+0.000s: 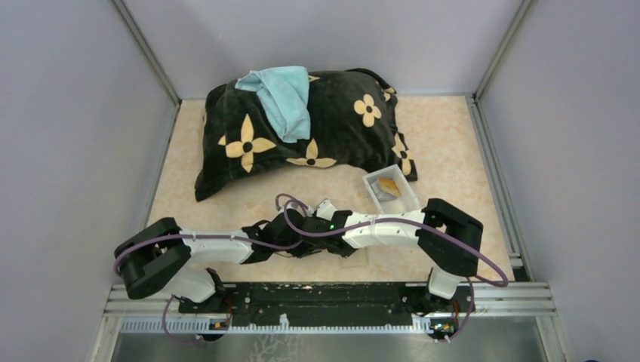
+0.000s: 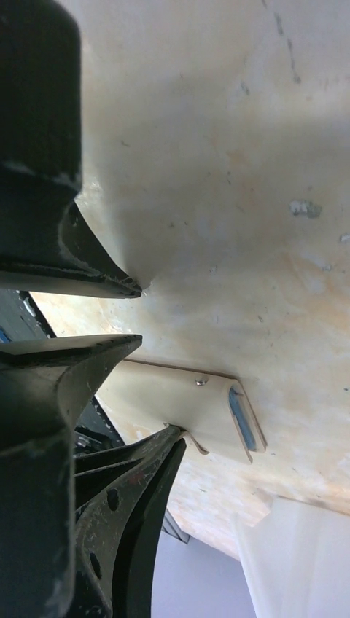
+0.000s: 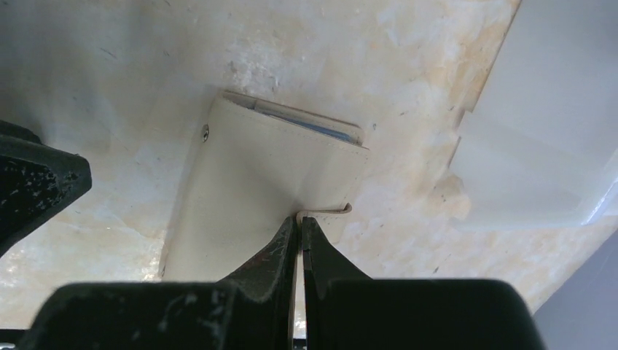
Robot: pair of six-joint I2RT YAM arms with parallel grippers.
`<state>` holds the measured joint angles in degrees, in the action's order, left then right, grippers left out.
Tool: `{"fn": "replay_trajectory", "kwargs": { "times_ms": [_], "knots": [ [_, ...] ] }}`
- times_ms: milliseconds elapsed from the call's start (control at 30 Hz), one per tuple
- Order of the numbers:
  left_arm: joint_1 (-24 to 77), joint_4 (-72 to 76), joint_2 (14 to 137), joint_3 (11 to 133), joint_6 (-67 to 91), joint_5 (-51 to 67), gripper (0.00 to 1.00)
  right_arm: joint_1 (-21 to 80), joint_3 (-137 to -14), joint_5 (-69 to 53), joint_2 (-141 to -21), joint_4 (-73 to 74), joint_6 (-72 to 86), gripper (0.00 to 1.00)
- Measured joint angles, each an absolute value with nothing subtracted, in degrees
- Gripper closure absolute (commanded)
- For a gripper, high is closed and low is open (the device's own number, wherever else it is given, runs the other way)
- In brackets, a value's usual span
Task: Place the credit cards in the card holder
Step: Close the card holder at the center of the board.
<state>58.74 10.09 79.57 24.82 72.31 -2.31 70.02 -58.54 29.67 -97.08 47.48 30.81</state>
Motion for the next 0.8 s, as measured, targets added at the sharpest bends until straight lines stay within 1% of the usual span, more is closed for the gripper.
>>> {"fn": "replay_trajectory", "kwargs": {
  "times_ms": [100,200,367,533,633,800],
  "knots": [
    [58.8,12.9,81.2,24.7,72.3,-1.6,0.73,69.9,-58.5,29.2,-97.0,48.7,31.0,0.96],
    [59.0,15.1,82.3,24.5,72.2,-0.9,0.74,69.8,-58.5,28.8,-96.9,49.8,31.2,0.96],
    [59.6,16.3,82.7,24.3,71.1,-0.2,0.77,70.0,-58.1,28.2,-96.6,50.4,31.4,1.00],
    [60.1,16.9,82.5,23.7,70.9,0.3,0.82,70.1,-58.1,28.1,-96.5,50.7,31.6,1.00],
    [61.3,17.0,80.1,21.3,72.7,-0.8,0.83,71.2,-58.2,28.5,-97.1,50.8,31.3,1.00],
    [64.7,17.0,72.9,15.2,75.7,-2.5,0.83,71.1,-60.6,28.3,-99.7,52.4,30.3,1.00]
  ]
}}
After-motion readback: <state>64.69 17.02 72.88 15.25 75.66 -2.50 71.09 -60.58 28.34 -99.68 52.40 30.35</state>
